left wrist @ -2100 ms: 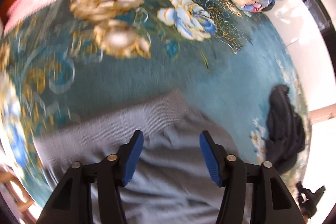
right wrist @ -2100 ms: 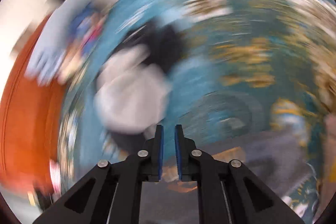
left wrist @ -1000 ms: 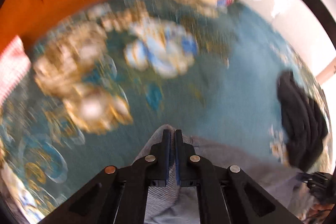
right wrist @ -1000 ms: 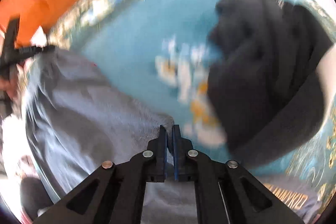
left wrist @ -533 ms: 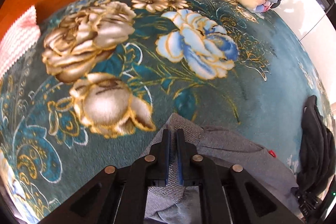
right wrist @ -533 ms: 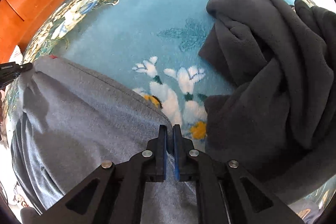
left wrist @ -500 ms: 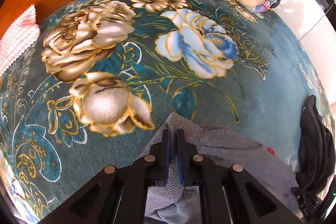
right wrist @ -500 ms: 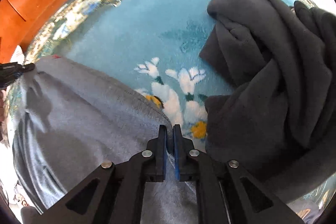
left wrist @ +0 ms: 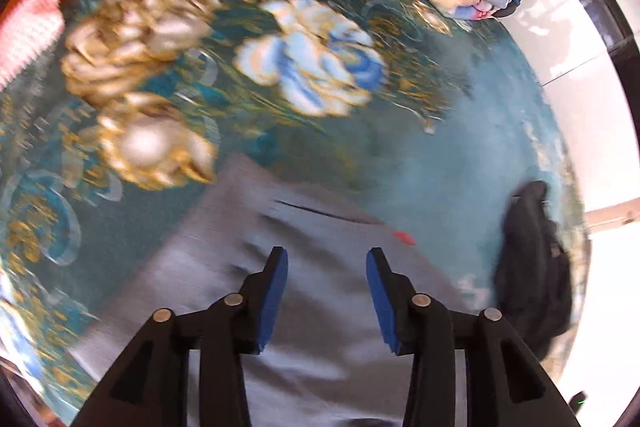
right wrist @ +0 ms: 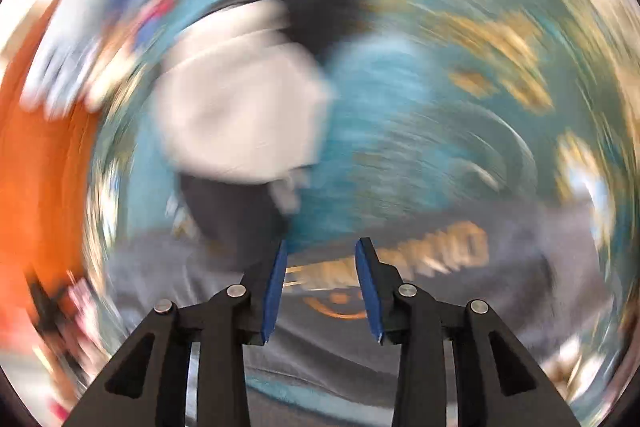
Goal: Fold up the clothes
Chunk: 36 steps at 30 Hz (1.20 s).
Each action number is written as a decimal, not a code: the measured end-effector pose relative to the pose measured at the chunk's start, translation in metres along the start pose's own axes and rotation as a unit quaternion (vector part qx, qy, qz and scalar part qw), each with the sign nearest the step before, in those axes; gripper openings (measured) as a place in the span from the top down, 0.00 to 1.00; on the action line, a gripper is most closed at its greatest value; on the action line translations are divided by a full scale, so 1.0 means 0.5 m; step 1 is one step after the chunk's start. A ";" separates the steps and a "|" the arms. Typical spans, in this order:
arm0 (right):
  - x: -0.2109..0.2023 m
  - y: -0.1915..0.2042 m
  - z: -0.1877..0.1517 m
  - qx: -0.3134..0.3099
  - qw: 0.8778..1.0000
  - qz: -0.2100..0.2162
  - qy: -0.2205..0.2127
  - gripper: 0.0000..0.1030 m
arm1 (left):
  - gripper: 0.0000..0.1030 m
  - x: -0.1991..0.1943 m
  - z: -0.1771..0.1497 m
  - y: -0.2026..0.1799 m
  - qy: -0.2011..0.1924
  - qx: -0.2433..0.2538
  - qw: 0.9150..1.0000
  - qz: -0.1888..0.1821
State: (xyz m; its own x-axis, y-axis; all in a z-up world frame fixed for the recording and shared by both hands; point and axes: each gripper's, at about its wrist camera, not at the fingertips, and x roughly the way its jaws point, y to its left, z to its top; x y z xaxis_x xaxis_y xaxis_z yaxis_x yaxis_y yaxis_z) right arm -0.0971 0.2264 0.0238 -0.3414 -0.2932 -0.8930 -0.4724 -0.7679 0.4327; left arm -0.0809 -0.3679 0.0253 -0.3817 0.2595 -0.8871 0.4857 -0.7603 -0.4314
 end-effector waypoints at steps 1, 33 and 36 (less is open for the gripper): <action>-0.001 -0.040 0.006 0.054 0.999 -0.004 0.006 0.64 | 0.50 0.019 0.003 -0.016 0.013 -0.012 1.000 -0.008; 0.052 -0.142 0.078 0.277 0.945 -0.165 0.048 0.56 | 0.52 0.267 0.047 -0.182 0.086 0.014 0.967 0.239; 0.037 -0.159 0.062 0.281 0.948 -0.145 0.041 0.79 | 0.75 0.241 0.043 -0.167 0.082 0.004 0.974 0.211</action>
State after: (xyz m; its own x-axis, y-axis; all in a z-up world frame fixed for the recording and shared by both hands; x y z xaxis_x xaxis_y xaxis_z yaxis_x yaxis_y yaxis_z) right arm -0.0911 0.2996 -0.0231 -0.0776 -0.1770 -0.9811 -0.9031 -0.4044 0.1444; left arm -0.1843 -0.2860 -0.0422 -0.0192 0.0142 -0.9997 0.5663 -0.8239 -0.0226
